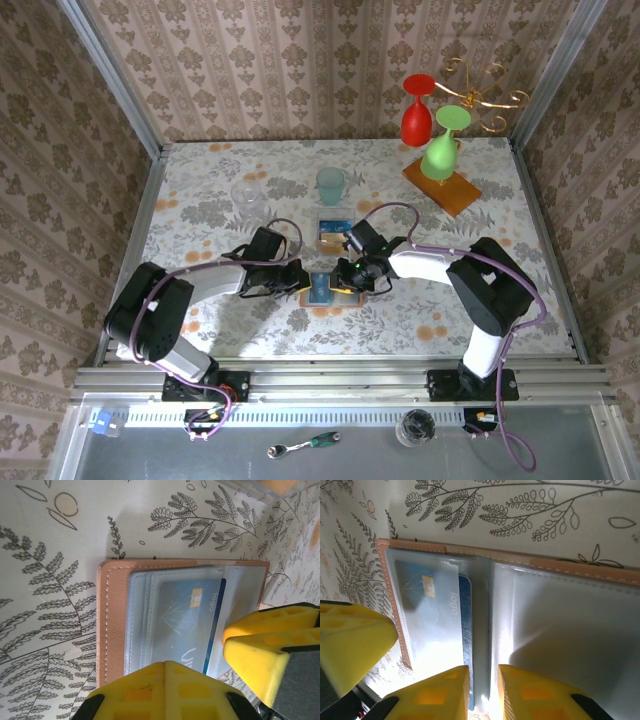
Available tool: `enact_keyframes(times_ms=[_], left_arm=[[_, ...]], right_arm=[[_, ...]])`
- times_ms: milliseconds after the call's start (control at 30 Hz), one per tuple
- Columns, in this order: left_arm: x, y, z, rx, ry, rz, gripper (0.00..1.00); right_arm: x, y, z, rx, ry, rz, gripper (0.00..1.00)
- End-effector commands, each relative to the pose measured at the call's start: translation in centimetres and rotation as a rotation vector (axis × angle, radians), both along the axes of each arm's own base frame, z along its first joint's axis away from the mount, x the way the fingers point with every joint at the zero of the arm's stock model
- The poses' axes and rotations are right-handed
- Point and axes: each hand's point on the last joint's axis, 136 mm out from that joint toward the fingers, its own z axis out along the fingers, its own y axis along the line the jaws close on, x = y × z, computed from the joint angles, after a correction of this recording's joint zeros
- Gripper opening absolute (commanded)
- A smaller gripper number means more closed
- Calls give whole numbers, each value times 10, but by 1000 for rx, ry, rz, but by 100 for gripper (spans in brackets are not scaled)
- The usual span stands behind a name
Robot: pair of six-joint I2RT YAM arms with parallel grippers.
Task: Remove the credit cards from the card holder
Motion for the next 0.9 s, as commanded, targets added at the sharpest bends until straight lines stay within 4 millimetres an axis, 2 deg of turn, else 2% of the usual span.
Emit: enact_keyframes(times_ms=[0, 267, 867], left_arm=[[-2, 0, -4, -8, 11, -10, 6], [-6, 6, -16, 22, 28, -3, 5], [-10, 10, -23, 38, 43, 1, 5]], right_arm=[[4, 5, 16, 11, -29, 6, 24], [8, 18, 19, 62, -21, 15, 25], [8, 27, 4, 71, 14, 24, 25]])
